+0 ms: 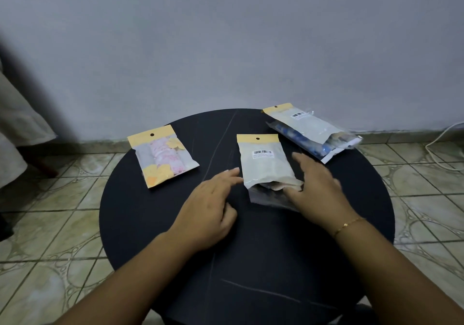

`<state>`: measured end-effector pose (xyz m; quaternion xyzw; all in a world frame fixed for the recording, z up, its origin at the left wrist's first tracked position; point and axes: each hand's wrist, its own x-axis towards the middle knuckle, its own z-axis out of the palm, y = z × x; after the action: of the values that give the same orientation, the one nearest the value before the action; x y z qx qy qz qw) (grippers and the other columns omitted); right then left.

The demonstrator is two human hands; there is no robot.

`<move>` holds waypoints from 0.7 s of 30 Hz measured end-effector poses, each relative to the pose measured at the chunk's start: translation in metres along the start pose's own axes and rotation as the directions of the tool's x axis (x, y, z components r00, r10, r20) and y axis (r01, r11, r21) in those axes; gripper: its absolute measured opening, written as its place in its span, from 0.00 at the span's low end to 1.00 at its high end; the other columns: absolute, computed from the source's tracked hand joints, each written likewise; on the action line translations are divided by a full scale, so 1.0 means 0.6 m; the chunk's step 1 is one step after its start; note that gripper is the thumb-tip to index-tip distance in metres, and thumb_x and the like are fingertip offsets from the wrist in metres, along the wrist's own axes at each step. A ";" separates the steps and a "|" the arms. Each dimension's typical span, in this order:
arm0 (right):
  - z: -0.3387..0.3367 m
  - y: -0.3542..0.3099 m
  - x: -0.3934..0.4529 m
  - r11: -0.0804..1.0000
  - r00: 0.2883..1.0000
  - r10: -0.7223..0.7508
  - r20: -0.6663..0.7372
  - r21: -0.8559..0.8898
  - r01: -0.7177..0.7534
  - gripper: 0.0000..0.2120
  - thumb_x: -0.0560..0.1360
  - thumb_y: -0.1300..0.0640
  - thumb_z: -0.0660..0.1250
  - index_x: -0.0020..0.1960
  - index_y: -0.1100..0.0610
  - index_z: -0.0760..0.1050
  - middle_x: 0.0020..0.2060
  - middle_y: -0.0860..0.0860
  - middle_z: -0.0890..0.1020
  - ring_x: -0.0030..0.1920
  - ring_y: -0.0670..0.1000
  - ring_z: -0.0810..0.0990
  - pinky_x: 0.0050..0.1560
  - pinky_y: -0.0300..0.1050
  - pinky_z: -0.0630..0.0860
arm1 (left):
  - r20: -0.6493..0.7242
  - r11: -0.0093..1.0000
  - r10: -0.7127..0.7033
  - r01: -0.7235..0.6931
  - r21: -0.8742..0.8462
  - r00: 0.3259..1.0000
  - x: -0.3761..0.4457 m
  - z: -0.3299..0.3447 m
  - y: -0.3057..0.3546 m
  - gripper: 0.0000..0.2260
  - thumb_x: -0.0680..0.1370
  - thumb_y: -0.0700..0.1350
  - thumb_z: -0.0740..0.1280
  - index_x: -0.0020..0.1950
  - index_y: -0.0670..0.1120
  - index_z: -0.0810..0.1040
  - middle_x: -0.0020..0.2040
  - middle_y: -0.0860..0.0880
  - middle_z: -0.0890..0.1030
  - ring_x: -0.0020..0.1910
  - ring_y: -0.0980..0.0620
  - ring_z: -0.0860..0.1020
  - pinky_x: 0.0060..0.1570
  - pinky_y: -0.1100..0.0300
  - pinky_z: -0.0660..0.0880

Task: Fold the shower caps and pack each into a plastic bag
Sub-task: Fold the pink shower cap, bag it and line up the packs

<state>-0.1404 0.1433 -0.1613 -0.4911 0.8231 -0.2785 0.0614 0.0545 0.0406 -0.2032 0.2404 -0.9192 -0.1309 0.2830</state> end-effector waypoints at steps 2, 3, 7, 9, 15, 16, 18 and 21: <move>0.006 0.011 0.002 0.998 0.994 0.026 0.107 0.059 -0.032 0.32 0.72 0.53 0.68 0.73 0.46 0.60 0.69 0.47 0.68 0.66 0.50 0.69 0.68 0.49 0.63 | 0.009 0.999 0.022 -0.022 0.028 1.000 0.004 0.010 0.001 0.24 0.73 0.45 0.60 0.70 0.50 0.67 0.73 0.56 0.64 0.71 0.57 0.64 0.65 0.61 0.62; 0.010 0.010 0.001 0.998 0.990 0.020 0.141 0.063 -0.030 0.31 0.72 0.53 0.69 0.72 0.46 0.61 0.68 0.48 0.69 0.66 0.50 0.69 0.69 0.48 0.63 | 0.022 0.999 0.018 -0.019 0.037 1.000 0.007 0.015 0.000 0.25 0.74 0.46 0.63 0.72 0.51 0.66 0.74 0.56 0.63 0.72 0.55 0.63 0.66 0.59 0.62; 0.022 -0.003 -0.004 0.995 0.984 -0.074 0.162 -0.047 0.082 0.27 0.74 0.51 0.67 0.71 0.46 0.64 0.66 0.46 0.71 0.66 0.50 0.67 0.68 0.46 0.61 | -0.024 1.000 0.025 -0.025 -0.003 0.999 0.017 0.025 -0.003 0.13 0.74 0.50 0.66 0.57 0.51 0.80 0.68 0.54 0.73 0.68 0.54 0.71 0.61 0.59 0.71; 0.023 -0.008 -0.007 0.979 0.984 -0.126 0.127 -0.145 0.144 0.27 0.74 0.49 0.65 0.71 0.45 0.62 0.65 0.46 0.71 0.65 0.50 0.67 0.66 0.46 0.61 | -0.046 0.996 -0.016 0.012 -0.084 0.999 0.016 0.024 0.000 0.06 0.74 0.46 0.70 0.49 0.51 0.83 0.64 0.58 0.76 0.63 0.60 0.73 0.57 0.68 0.71; 0.031 -0.009 -0.016 0.923 0.961 -0.262 0.088 -0.266 0.276 0.29 0.73 0.55 0.61 0.73 0.47 0.58 0.73 0.47 0.59 0.72 0.49 0.58 0.65 0.46 0.59 | 0.037 0.984 0.023 -0.016 -0.177 0.999 -0.007 0.024 0.009 0.07 0.72 0.41 0.72 0.47 0.51 0.82 0.60 0.61 0.75 0.55 0.71 0.74 0.49 0.81 0.66; 0.036 -0.010 -0.016 0.913 0.956 -0.277 0.094 -0.284 0.293 0.29 0.73 0.56 0.61 0.73 0.47 0.59 0.74 0.48 0.59 0.72 0.49 0.58 0.64 0.47 0.60 | 0.045 0.983 0.028 -0.019 -0.185 0.999 -0.011 0.023 0.009 0.07 0.72 0.41 0.72 0.47 0.52 0.82 0.61 0.61 0.76 0.54 0.73 0.73 0.49 0.81 0.66; 0.048 -0.009 -0.014 0.893 0.944 -0.325 0.052 -0.312 0.325 0.26 0.72 0.58 0.62 0.70 0.50 0.65 0.71 0.50 0.66 0.68 0.53 0.66 0.59 0.50 0.65 | 0.045 0.980 0.040 -0.030 -0.199 0.998 -0.016 0.022 0.008 0.07 0.72 0.40 0.72 0.47 0.52 0.82 0.61 0.60 0.77 0.55 0.74 0.73 0.49 0.79 0.68; 0.061 -0.009 -0.012 0.866 0.925 -0.380 0.016 -0.344 0.361 0.21 0.67 0.61 0.68 0.59 0.52 0.76 0.56 0.51 0.80 0.54 0.55 0.79 0.46 0.51 0.72 | 0.025 0.976 0.049 -0.042 -0.215 0.998 -0.018 0.022 0.004 0.07 0.73 0.40 0.71 0.48 0.50 0.82 0.61 0.59 0.77 0.59 0.68 0.74 0.53 0.75 0.71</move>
<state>-0.1187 0.1327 -0.1906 -0.6355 0.7504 -0.1512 -0.1008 0.0538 0.0499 -0.2181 0.1853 -0.9093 -0.2262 0.2961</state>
